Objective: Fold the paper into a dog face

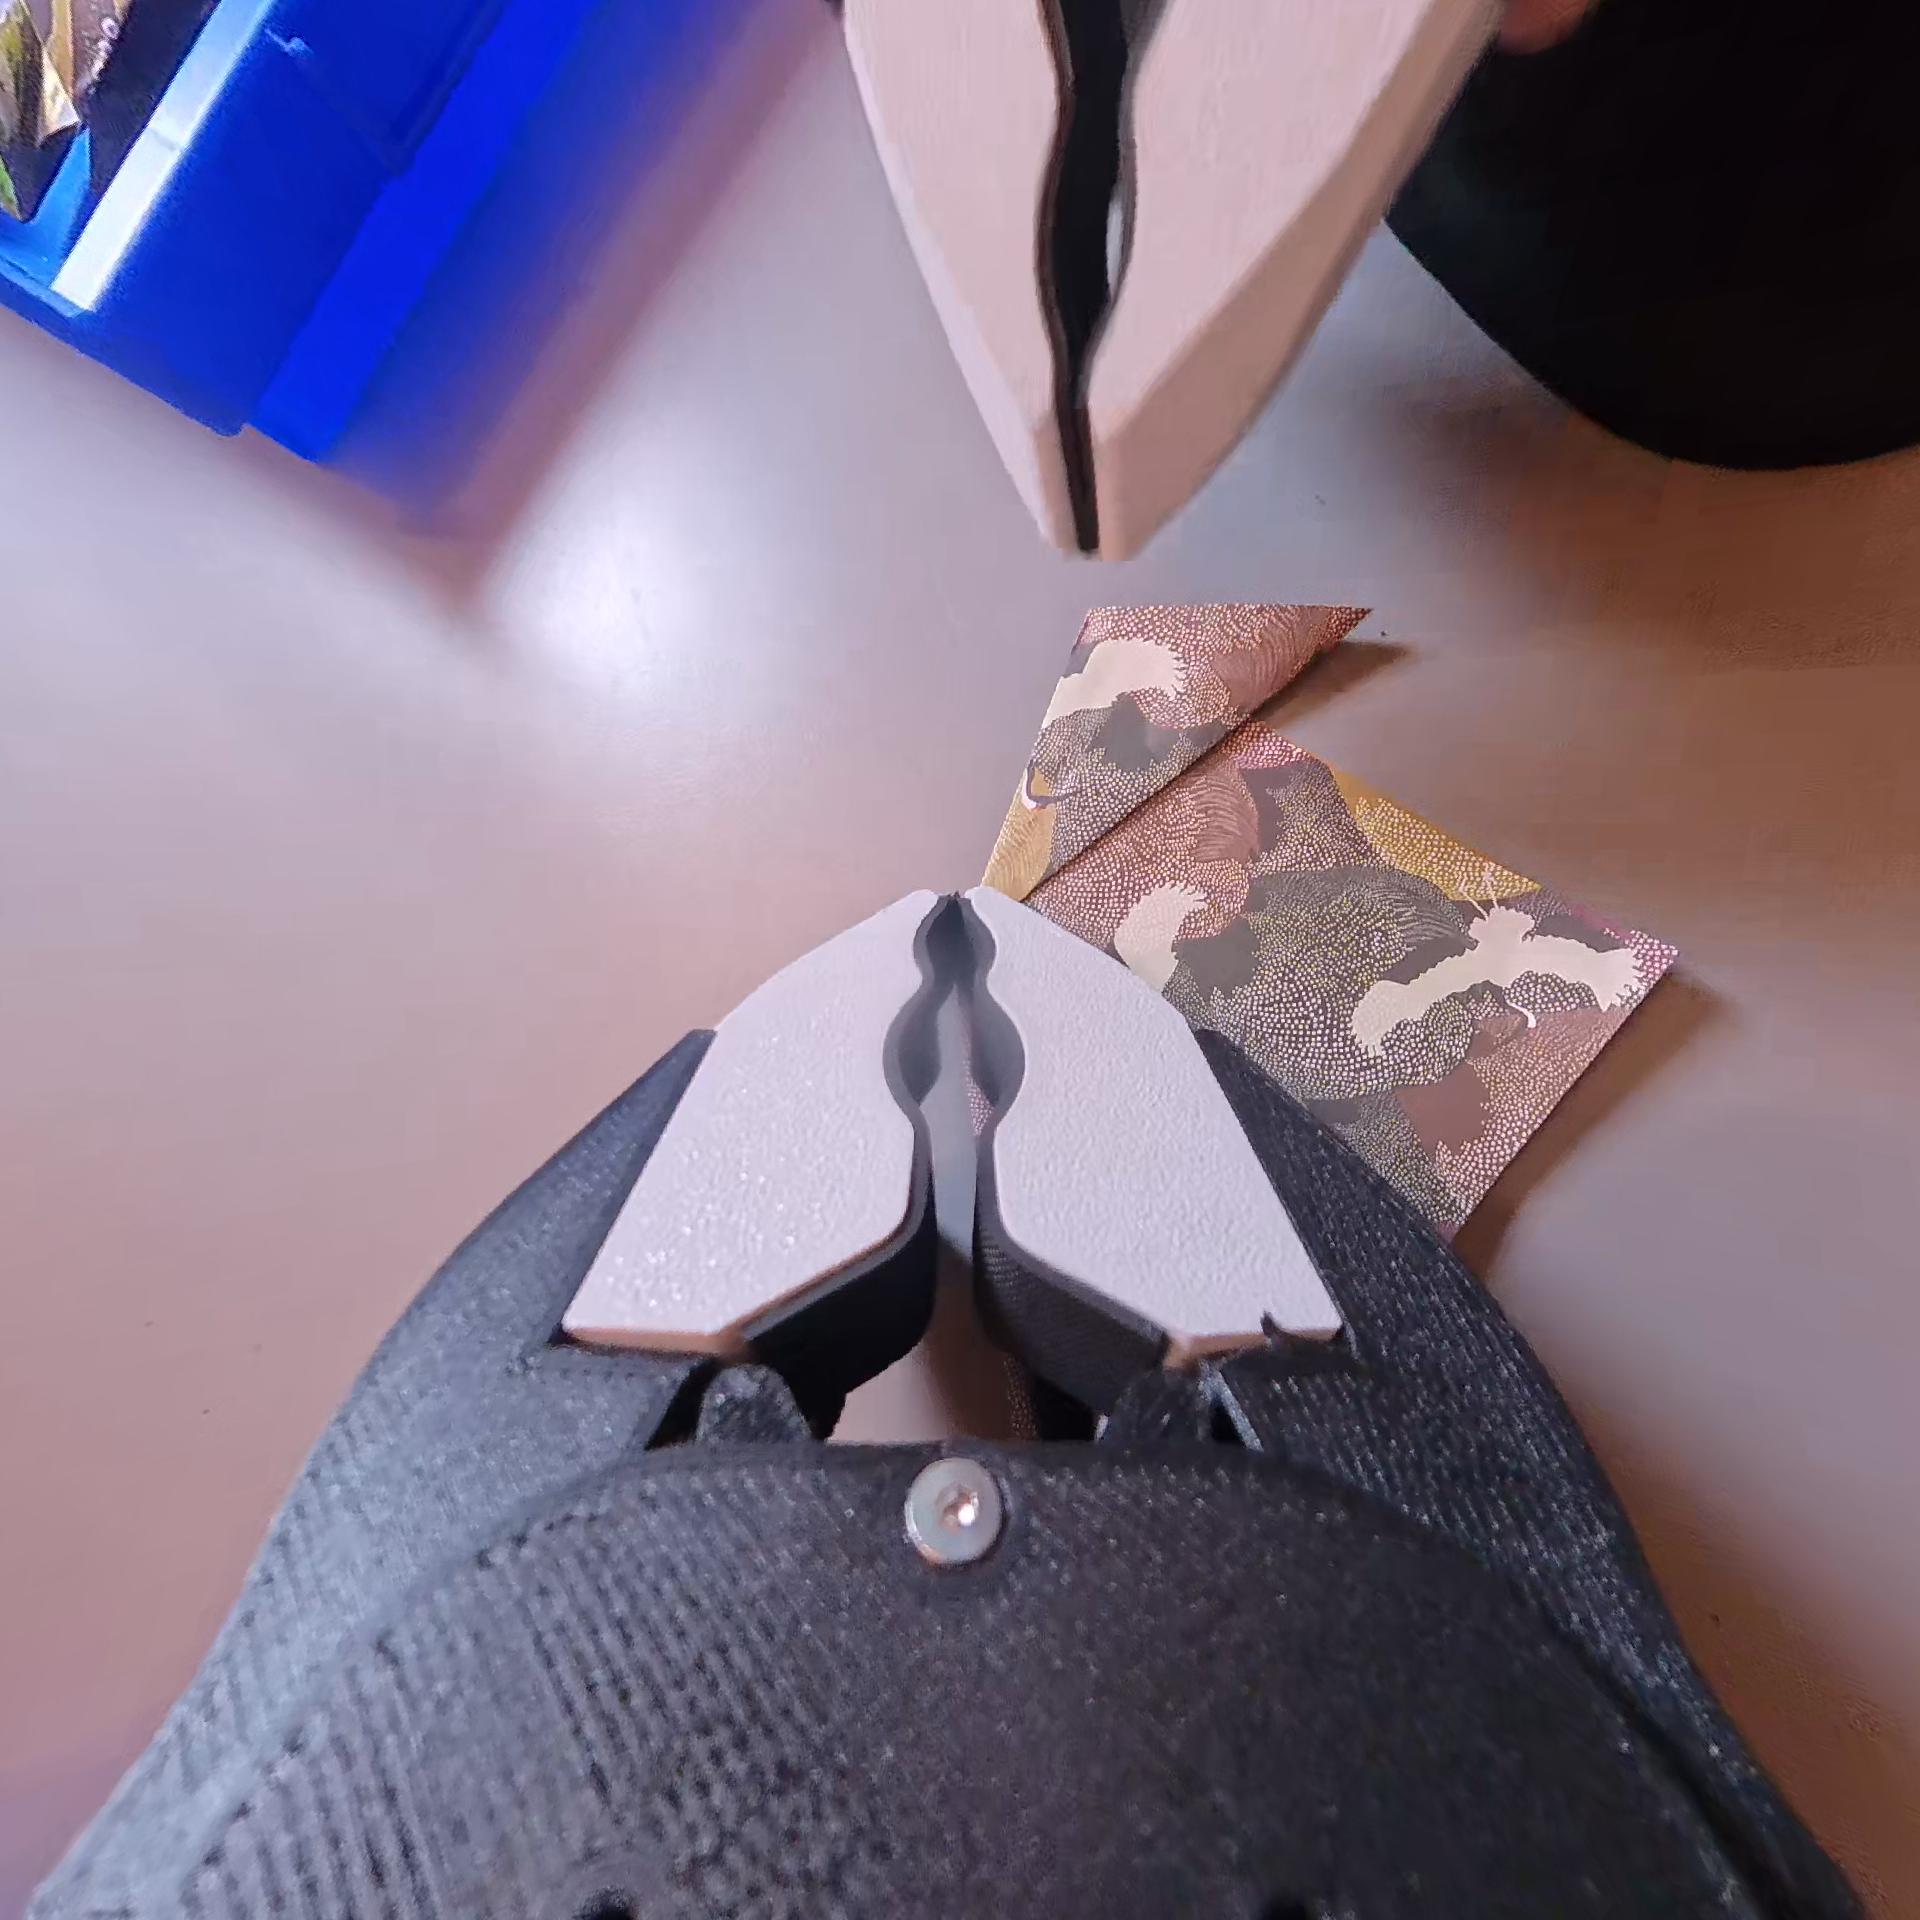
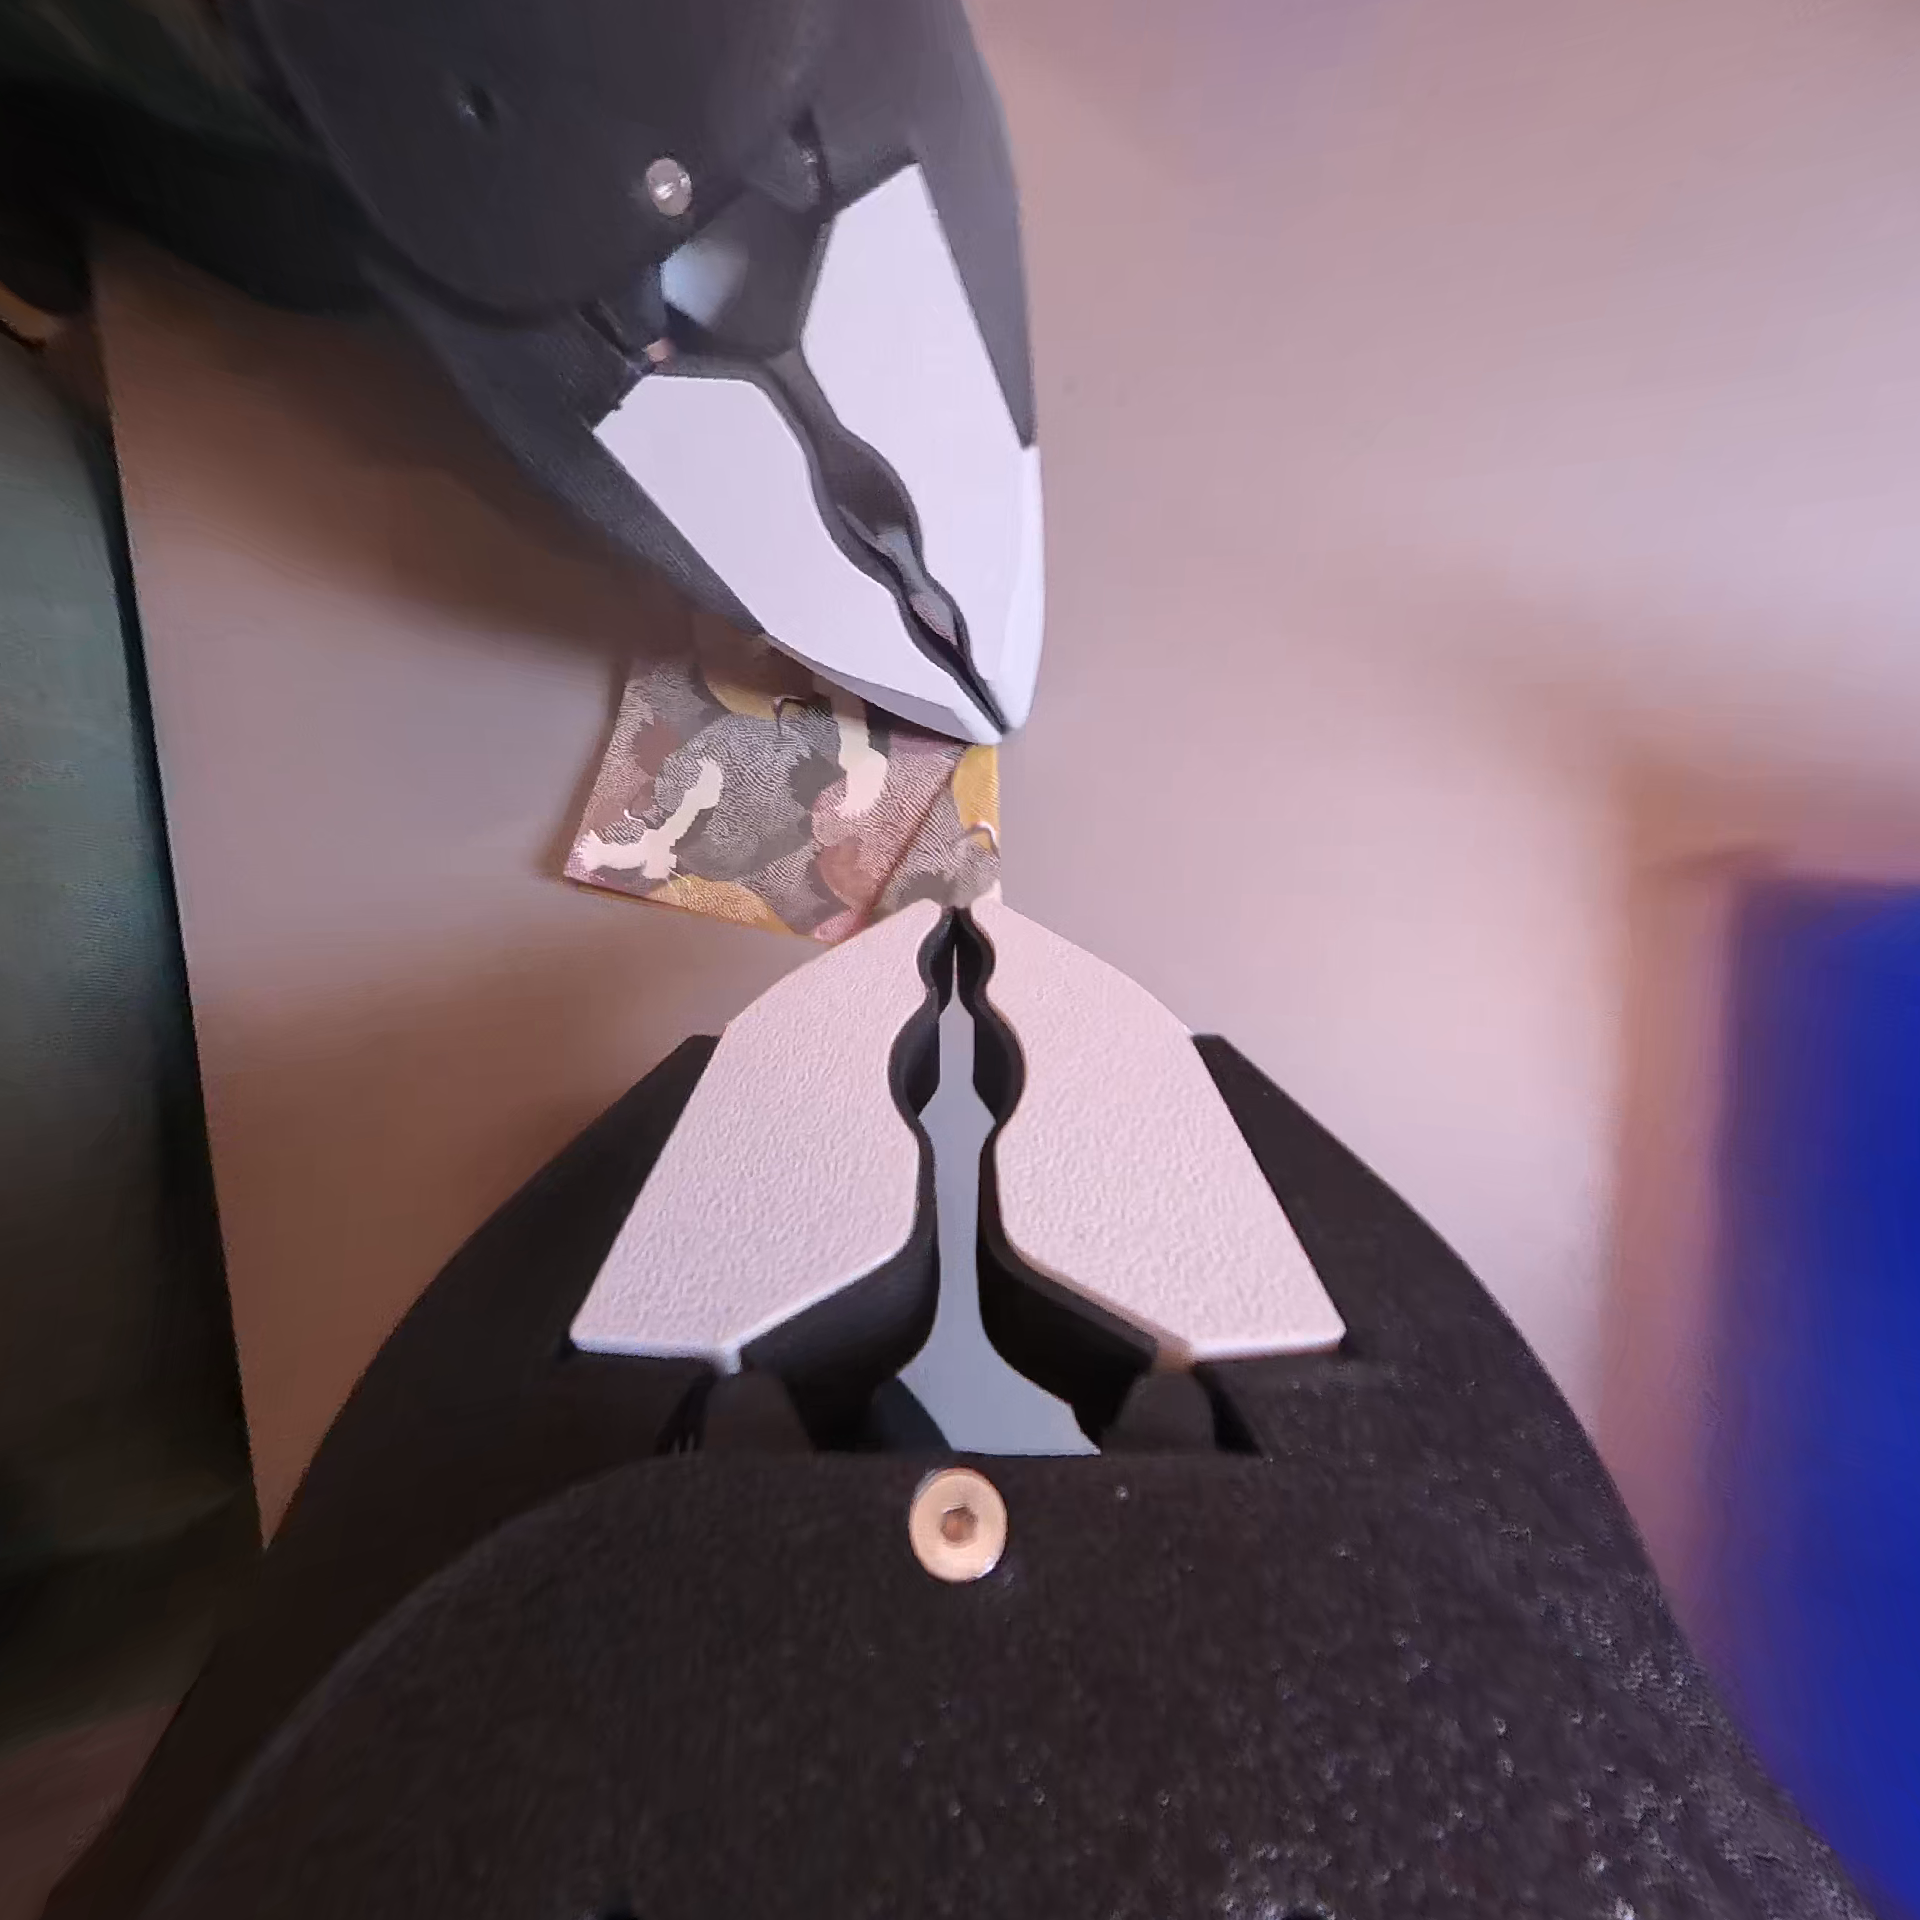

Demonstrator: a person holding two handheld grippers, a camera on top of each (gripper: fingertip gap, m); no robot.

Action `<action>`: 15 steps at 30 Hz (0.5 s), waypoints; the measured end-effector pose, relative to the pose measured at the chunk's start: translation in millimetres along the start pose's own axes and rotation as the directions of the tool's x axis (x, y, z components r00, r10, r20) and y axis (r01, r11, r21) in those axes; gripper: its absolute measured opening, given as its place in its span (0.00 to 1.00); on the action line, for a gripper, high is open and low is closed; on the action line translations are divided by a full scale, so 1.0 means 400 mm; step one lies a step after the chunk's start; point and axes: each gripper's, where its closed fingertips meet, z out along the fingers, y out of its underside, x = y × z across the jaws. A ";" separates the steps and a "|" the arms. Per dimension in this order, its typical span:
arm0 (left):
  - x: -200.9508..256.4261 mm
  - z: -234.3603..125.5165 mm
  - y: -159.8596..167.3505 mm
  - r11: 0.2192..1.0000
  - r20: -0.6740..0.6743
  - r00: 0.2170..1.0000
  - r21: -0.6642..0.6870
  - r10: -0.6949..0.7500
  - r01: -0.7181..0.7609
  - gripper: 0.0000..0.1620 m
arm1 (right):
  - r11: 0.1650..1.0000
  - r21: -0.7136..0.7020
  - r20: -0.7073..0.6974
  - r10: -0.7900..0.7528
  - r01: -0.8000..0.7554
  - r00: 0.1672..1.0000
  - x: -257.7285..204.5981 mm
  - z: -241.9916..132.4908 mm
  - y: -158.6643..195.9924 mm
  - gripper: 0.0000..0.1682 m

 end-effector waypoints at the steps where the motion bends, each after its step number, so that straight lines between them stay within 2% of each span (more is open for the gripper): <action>1: 0.000 0.000 0.000 1.000 -0.004 1.000 0.007 0.004 -0.004 0.00 | 1.000 -0.018 0.009 -0.025 0.025 1.000 -0.006 0.018 0.001 0.00; 2: 0.000 0.000 0.000 1.000 -0.008 1.000 0.012 0.003 -0.002 0.00 | 0.998 -0.037 0.015 -0.050 0.051 0.999 -0.009 0.037 0.003 0.00; 3: 0.000 0.000 -0.001 1.000 -0.009 1.000 0.013 0.006 -0.006 0.00 | 0.996 -0.052 0.027 -0.070 0.071 0.997 -0.011 0.054 0.005 0.05; 9: 0.000 0.000 -0.002 0.998 -0.021 0.999 0.041 0.042 -0.041 0.00 | 0.988 -0.127 0.051 -0.078 0.084 0.996 0.006 0.099 0.016 0.01; 15: -0.010 -0.014 -0.015 0.994 -0.053 0.998 0.107 -0.015 0.020 0.00 | 0.994 -0.105 0.027 -0.014 0.017 1.000 0.008 0.100 0.014 0.00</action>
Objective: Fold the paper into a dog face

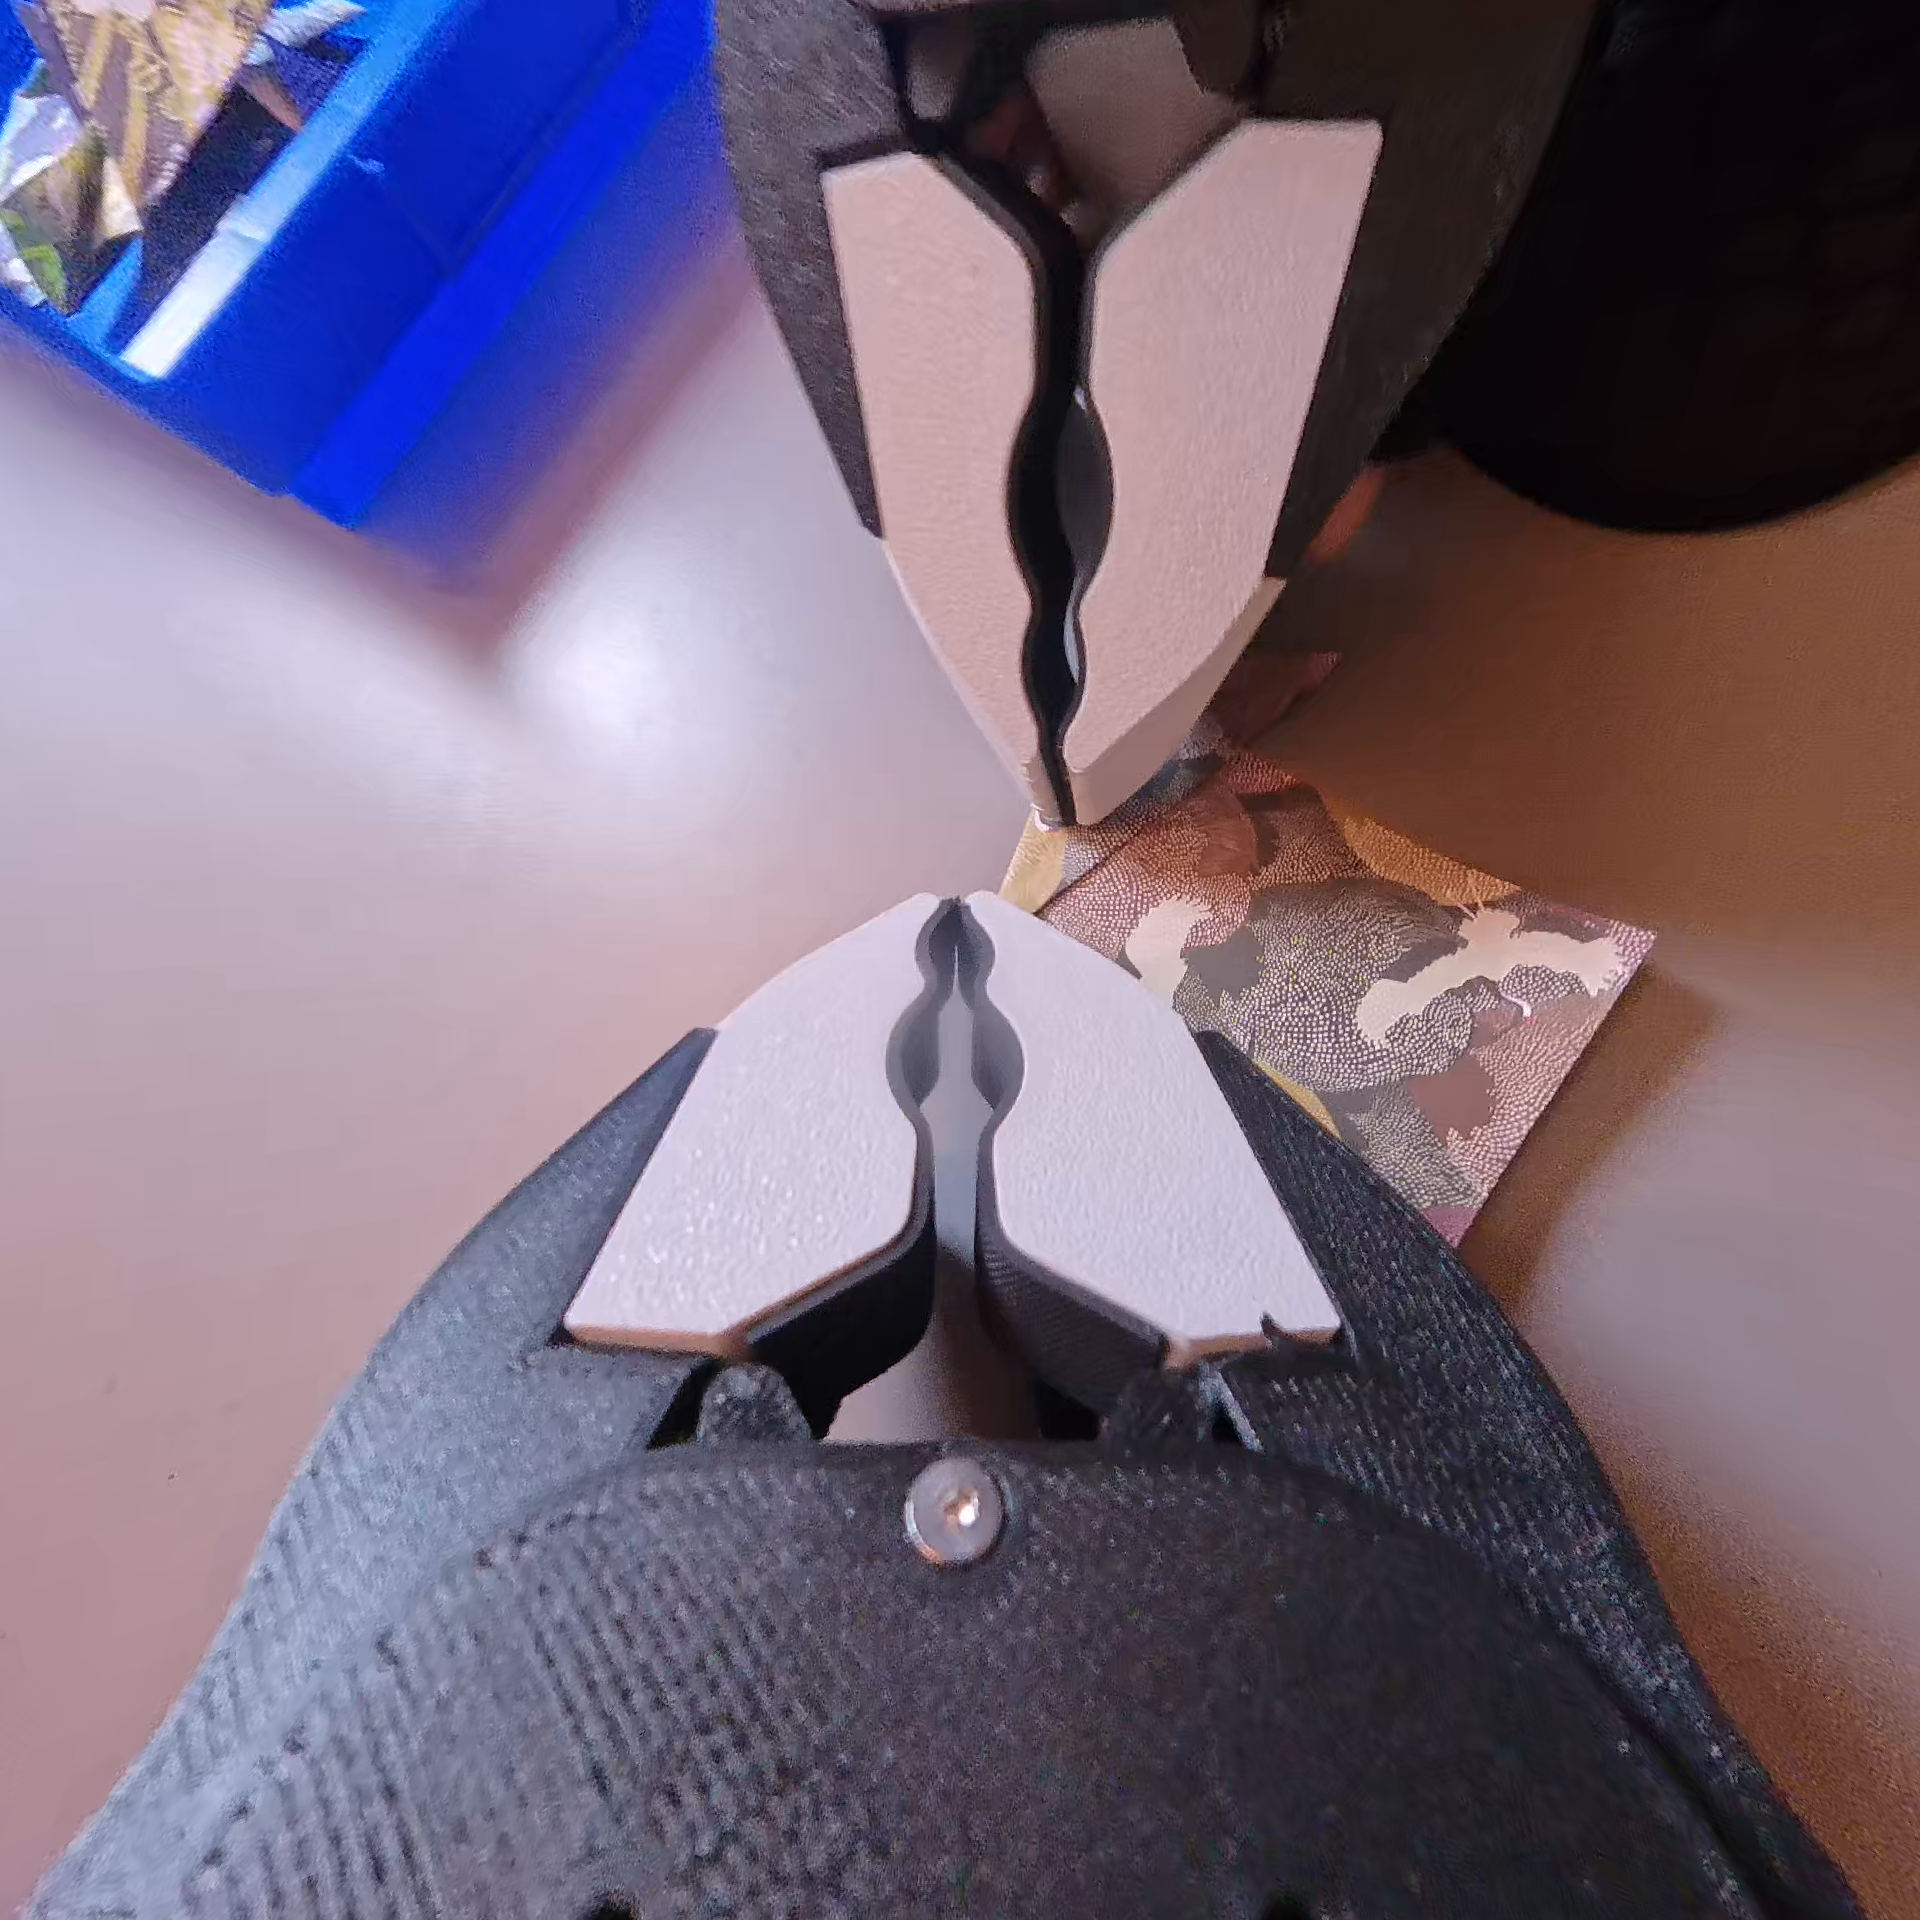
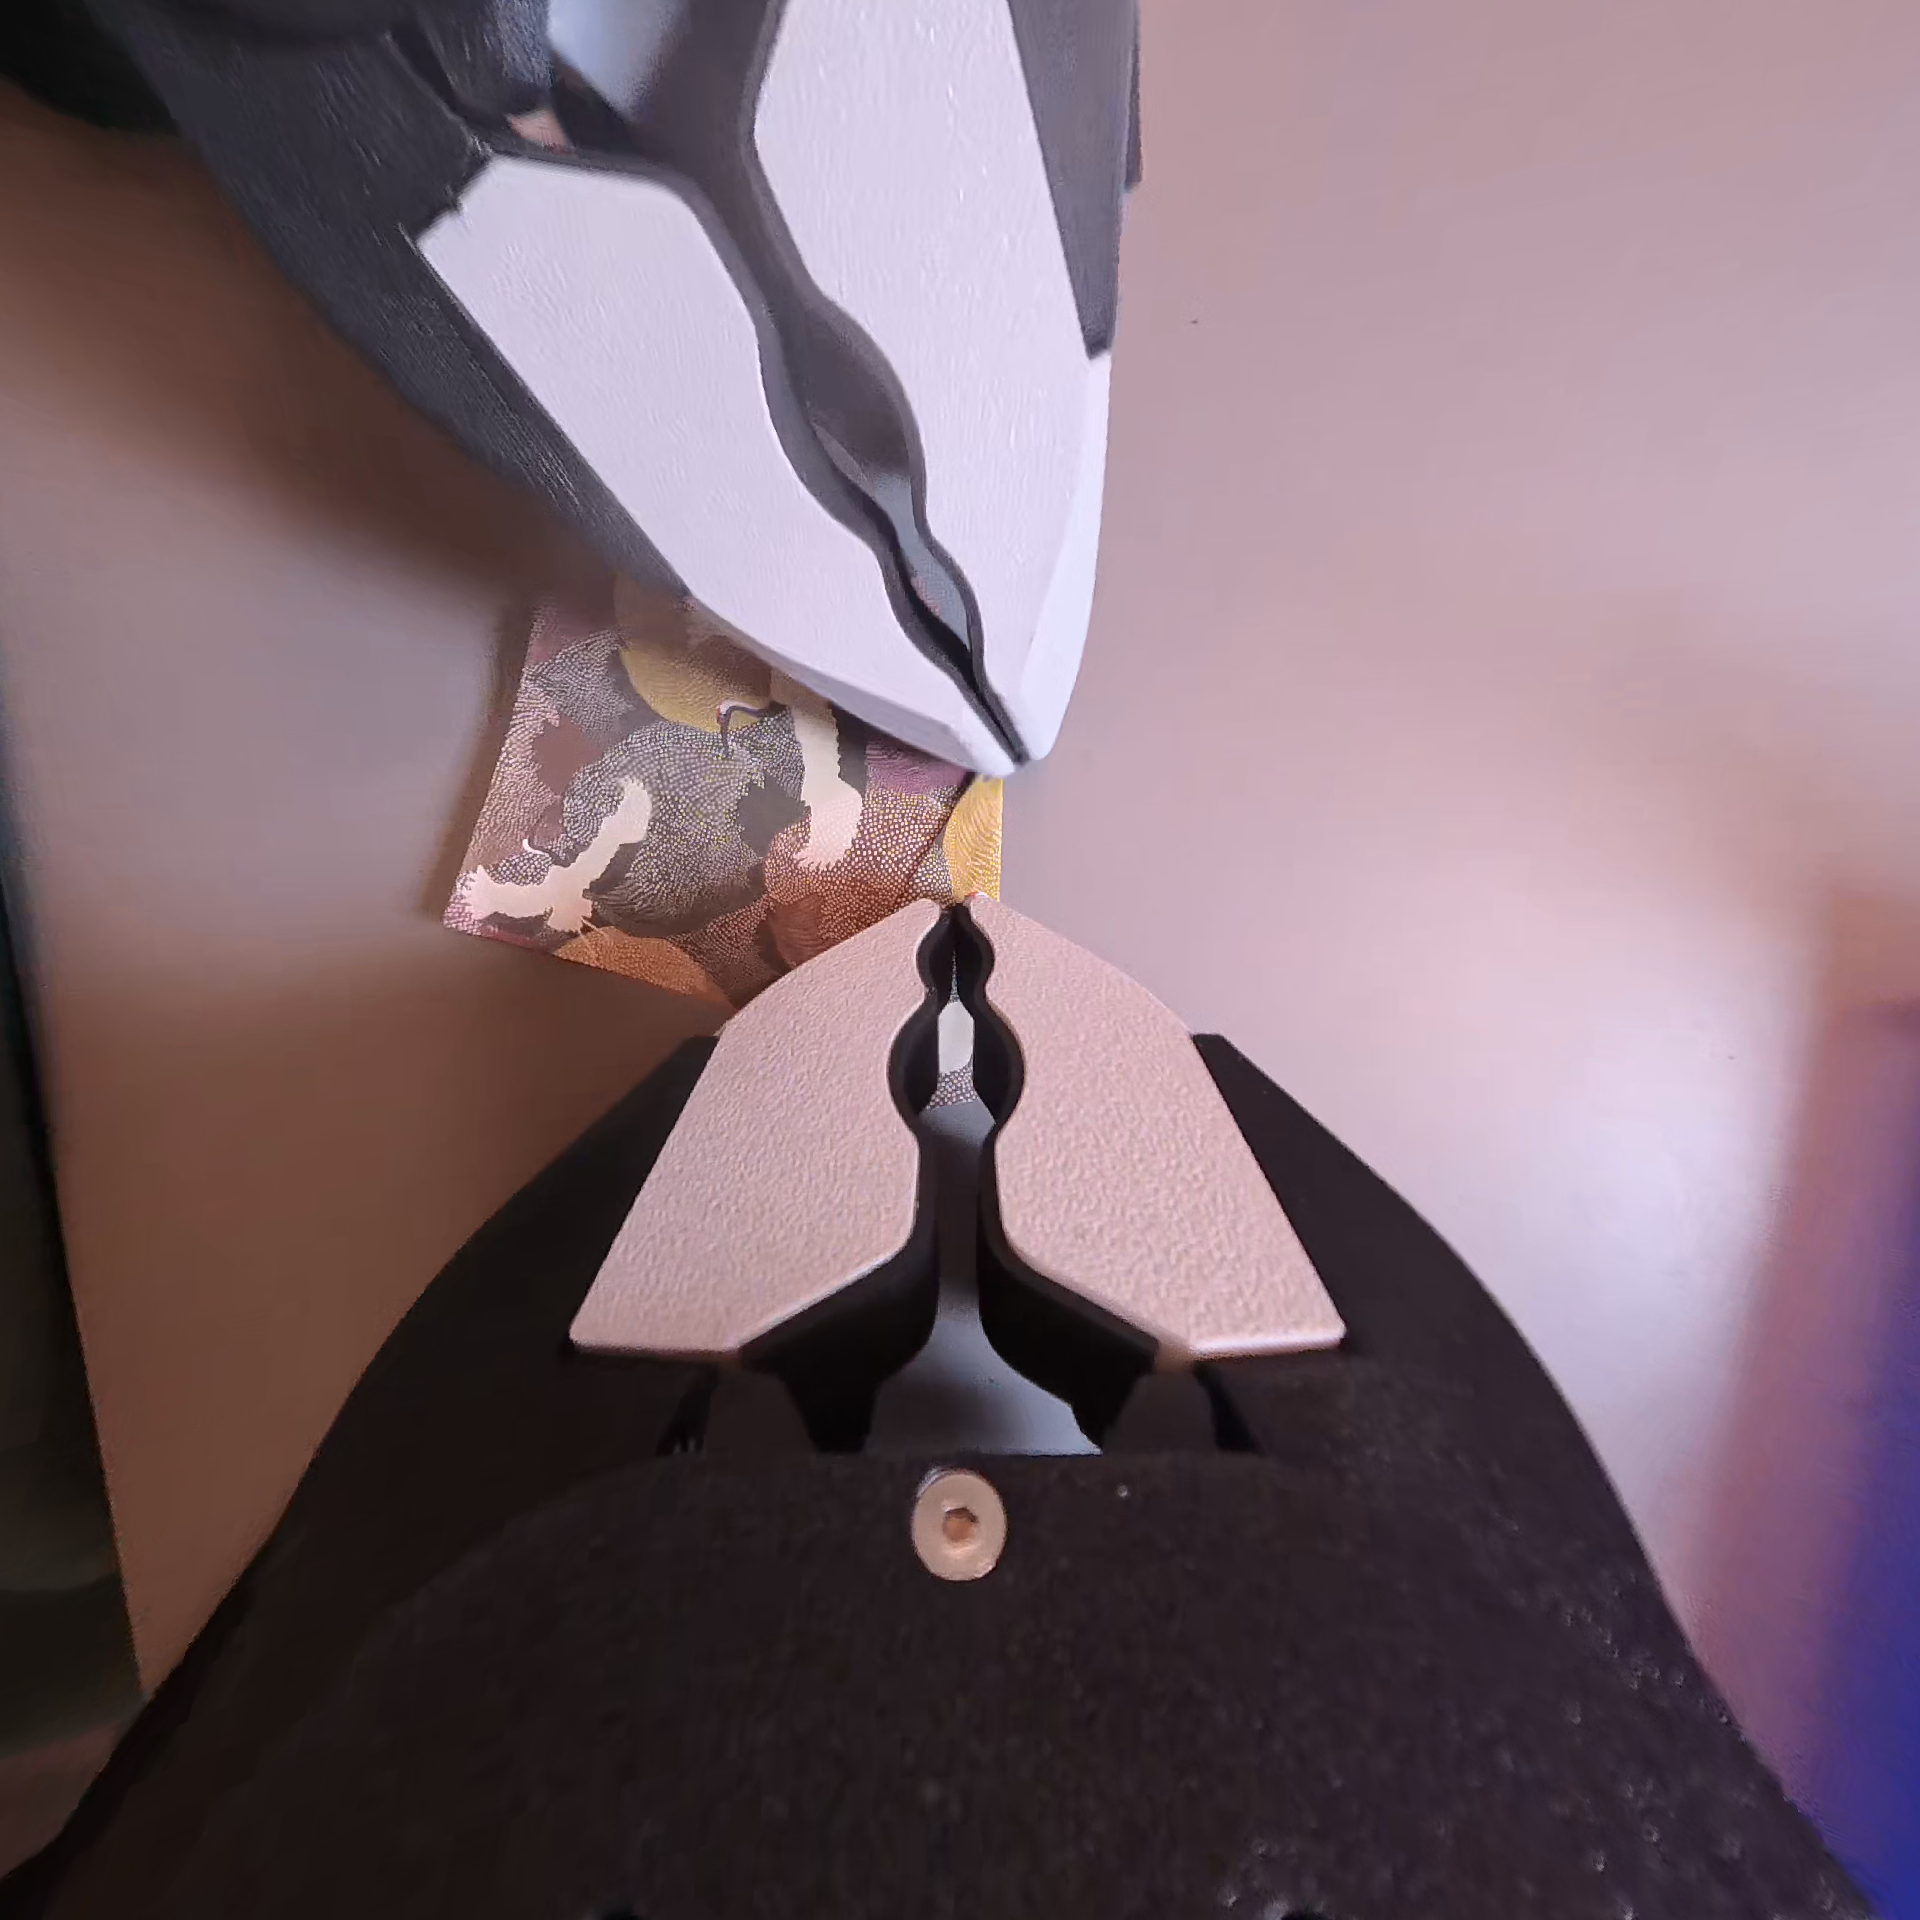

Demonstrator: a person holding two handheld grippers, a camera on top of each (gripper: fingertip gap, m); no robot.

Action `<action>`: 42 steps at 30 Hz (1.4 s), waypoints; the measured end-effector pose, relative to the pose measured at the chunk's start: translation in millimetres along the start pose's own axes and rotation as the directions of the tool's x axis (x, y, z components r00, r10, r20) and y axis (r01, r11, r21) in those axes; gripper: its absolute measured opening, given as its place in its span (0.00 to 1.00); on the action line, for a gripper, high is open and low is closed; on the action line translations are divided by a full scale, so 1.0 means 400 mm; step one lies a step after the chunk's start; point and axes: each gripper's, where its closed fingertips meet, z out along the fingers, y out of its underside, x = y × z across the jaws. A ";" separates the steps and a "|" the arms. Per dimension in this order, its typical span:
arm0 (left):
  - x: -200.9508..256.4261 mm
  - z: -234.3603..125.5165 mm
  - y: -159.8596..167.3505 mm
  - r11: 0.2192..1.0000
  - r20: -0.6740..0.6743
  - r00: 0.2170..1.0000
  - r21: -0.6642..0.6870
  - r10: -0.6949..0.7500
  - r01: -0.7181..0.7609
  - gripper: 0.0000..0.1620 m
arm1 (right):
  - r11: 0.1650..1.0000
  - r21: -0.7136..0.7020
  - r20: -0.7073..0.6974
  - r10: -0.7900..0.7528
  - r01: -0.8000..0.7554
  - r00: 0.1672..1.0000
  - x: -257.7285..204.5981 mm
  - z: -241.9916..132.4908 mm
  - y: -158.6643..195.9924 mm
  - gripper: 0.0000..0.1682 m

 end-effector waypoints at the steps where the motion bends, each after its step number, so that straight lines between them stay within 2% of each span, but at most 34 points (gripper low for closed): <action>1: -0.006 -0.011 -0.006 1.000 -0.001 1.000 0.016 -0.021 0.021 0.00 | 1.000 0.007 -0.008 0.021 -0.021 1.000 0.001 0.000 0.000 0.00; 4: -0.035 -0.056 -0.006 0.995 0.012 0.996 0.046 -0.084 0.083 0.00 | 0.997 0.016 -0.053 0.072 -0.071 0.996 0.007 -0.003 0.002 0.00; 8: -0.082 -0.119 0.051 0.981 0.039 0.980 0.029 -0.195 0.193 0.00 | 0.996 0.017 -0.108 0.093 -0.092 0.990 0.009 -0.005 0.004 0.00; 10: -0.096 -0.148 0.098 0.956 0.039 0.956 -0.002 -0.292 0.292 0.34 | 0.995 0.018 -0.123 0.095 -0.094 0.988 0.009 -0.006 0.004 0.00; 11: -0.092 -0.158 0.134 0.941 0.025 0.942 -0.049 -0.335 0.336 0.40 | 0.995 0.018 -0.126 0.097 -0.095 0.987 0.009 -0.006 0.004 0.00; 15: -0.082 -0.189 0.216 0.908 0.017 0.912 -0.089 -0.409 0.409 0.43 | 0.995 0.010 -0.128 0.104 -0.104 0.986 0.010 -0.006 0.004 0.00; 17: -0.069 -0.203 0.224 0.902 -0.015 0.904 -0.085 -0.427 0.424 0.40 | 0.994 0.015 -0.137 0.113 -0.112 0.984 0.012 -0.005 0.002 0.00; 19: -0.043 -0.213 0.222 0.903 -0.077 0.901 -0.091 -0.427 0.421 0.33 | 0.992 0.026 -0.147 0.126 -0.123 0.981 0.014 -0.004 0.000 0.00; 21: -0.040 -0.214 0.227 0.906 -0.077 0.904 -0.094 -0.420 0.413 0.30 | 0.990 0.041 -0.157 0.143 -0.138 0.977 0.017 -0.004 -0.002 0.00; 25: -0.034 -0.203 0.220 0.918 -0.095 0.914 -0.080 -0.395 0.389 0.16 | 0.987 0.052 -0.173 0.162 -0.155 0.971 0.020 -0.003 -0.004 0.00; 29: -0.041 -0.199 0.216 0.932 -0.081 0.929 -0.064 -0.361 0.357 0.06 | 0.986 0.056 -0.160 0.166 -0.159 0.973 0.015 -0.003 -0.007 0.05; 32: -0.050 -0.200 0.211 0.938 -0.065 0.936 -0.042 -0.346 0.344 0.03 | 0.987 0.066 -0.128 0.155 -0.148 0.980 0.009 -0.008 -0.016 0.09; 37: -0.069 -0.211 0.191 0.952 -0.049 0.951 0.018 -0.304 0.305 0.01 | 0.989 0.142 -0.096 -0.016 0.029 0.995 -0.007 -0.046 -0.099 0.11; 42: -0.076 -0.218 0.191 0.964 -0.050 0.964 0.046 -0.260 0.262 0.01 | 0.959 0.067 -0.097 -0.269 0.276 0.958 -0.010 -0.031 -0.155 0.11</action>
